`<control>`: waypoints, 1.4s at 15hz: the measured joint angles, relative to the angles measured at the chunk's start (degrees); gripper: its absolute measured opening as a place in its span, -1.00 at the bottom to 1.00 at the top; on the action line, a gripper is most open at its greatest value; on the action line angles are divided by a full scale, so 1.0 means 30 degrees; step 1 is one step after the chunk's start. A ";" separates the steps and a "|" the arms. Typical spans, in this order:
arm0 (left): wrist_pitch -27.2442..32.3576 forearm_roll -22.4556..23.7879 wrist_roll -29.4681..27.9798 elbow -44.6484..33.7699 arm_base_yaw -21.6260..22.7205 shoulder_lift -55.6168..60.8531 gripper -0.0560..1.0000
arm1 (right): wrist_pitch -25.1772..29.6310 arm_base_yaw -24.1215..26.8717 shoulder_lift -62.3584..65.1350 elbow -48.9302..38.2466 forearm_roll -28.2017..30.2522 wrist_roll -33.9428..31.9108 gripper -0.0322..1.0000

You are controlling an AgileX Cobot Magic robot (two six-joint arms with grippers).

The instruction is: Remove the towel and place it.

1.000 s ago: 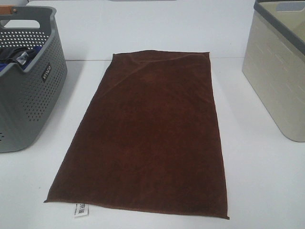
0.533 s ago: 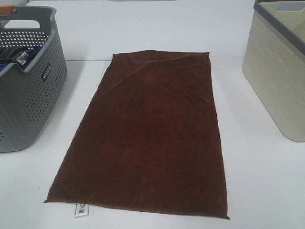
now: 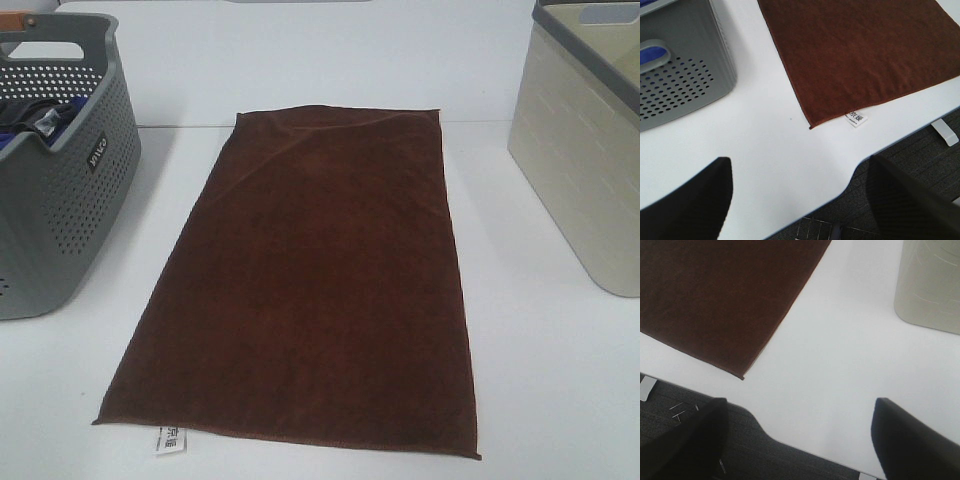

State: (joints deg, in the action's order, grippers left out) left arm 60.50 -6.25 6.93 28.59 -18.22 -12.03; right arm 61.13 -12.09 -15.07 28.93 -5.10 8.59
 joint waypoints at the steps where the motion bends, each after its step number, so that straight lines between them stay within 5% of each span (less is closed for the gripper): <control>1: 0.0000 0.0000 0.0000 0.0000 0.0000 0.0000 0.45 | 0.0000 0.0000 0.0000 0.0000 0.0000 0.0000 0.51; 15: 0.0000 0.0000 0.0000 0.0000 0.0210 0.0000 0.45 | 0.0000 0.0000 0.0000 0.0000 0.0000 0.0000 0.51; 18: 0.0000 -0.0038 0.0000 0.0000 0.2330 0.0000 0.45 | 0.0000 0.0286 0.0000 0.0000 -0.0057 0.0000 0.51; 21: -0.0038 -0.0038 0.0000 0.0000 0.4756 0.0134 0.45 | 0.0000 0.2769 0.0000 0.0000 -0.0153 0.0000 0.51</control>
State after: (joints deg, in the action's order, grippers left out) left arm 60.39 -6.36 6.93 28.59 -3.95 -11.63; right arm 61.13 -3.78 -15.07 28.93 -5.56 8.59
